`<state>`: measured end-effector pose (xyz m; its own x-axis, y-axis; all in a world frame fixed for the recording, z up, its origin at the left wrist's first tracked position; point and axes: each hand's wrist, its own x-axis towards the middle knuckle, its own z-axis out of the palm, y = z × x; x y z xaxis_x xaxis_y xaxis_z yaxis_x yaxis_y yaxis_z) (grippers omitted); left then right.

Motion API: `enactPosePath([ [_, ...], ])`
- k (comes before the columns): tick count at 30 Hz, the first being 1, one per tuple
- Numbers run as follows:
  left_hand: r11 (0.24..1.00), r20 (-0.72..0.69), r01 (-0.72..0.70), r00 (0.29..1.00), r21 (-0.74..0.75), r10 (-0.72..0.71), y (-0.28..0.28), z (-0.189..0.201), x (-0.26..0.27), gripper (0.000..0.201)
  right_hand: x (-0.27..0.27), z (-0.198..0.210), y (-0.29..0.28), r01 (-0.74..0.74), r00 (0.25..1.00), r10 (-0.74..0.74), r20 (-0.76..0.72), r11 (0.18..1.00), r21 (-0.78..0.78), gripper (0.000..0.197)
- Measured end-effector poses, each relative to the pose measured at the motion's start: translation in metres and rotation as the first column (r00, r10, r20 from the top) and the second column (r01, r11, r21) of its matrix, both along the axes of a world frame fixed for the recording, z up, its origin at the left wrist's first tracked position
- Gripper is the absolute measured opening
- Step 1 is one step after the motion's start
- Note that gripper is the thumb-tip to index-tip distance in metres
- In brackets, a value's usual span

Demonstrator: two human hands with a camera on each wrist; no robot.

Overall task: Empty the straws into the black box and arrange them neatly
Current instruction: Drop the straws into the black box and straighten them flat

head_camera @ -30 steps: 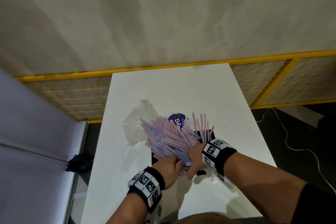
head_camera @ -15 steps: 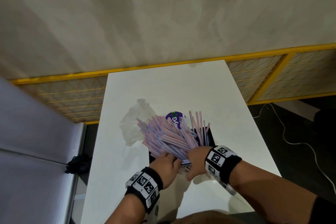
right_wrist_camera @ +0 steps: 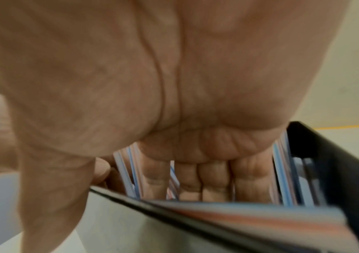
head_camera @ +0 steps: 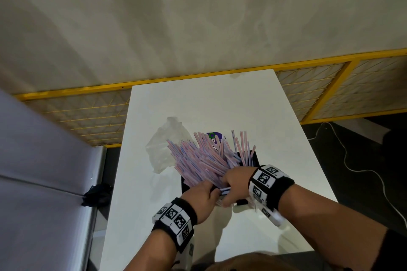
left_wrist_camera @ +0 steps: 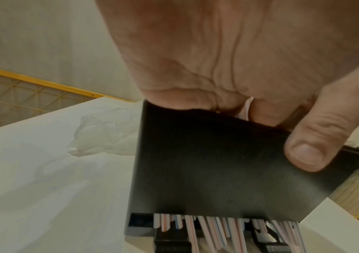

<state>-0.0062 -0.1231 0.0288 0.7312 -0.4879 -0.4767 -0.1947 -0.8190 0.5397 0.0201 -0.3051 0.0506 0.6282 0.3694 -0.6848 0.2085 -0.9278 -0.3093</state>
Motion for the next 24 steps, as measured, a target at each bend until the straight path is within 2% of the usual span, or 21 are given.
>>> enactPosePath([
  [3, 0.999, 0.015, 0.03, 0.999, -0.044, -0.03, 0.0, 0.0, -0.001, 0.033, 0.001, 0.001, 0.001, -0.018, 0.999, 0.018, -0.042, 1.0, -0.004, 0.051],
  [6, 0.993, 0.017, 0.053, 0.999, -0.103, -0.052, 0.001, -0.001, -0.001, 0.028, -0.001, -0.005, 0.002, -0.056, 0.994, 0.048, -0.094, 0.994, -0.09, 0.051],
  [12, 0.999, 0.008, 0.032, 0.999, 0.014, -0.032, 0.001, 0.0, -0.001, 0.04, 0.002, -0.008, 0.007, -0.08, 0.993, 0.058, -0.107, 0.974, -0.212, 0.044],
  [18, 0.999, -0.039, 0.045, 0.998, 0.014, -0.045, 0.001, 0.001, -0.001, 0.047, 0.004, 0.001, 0.012, -0.112, 0.986, 0.08, -0.143, 0.967, -0.229, 0.057],
  [24, 0.991, -0.101, 0.12, 0.988, 0.05, -0.115, -0.002, -0.001, 0.001, 0.057, 0.004, 0.02, 0.017, -0.207, 0.973, 0.176, -0.148, 0.95, -0.233, 0.046],
])
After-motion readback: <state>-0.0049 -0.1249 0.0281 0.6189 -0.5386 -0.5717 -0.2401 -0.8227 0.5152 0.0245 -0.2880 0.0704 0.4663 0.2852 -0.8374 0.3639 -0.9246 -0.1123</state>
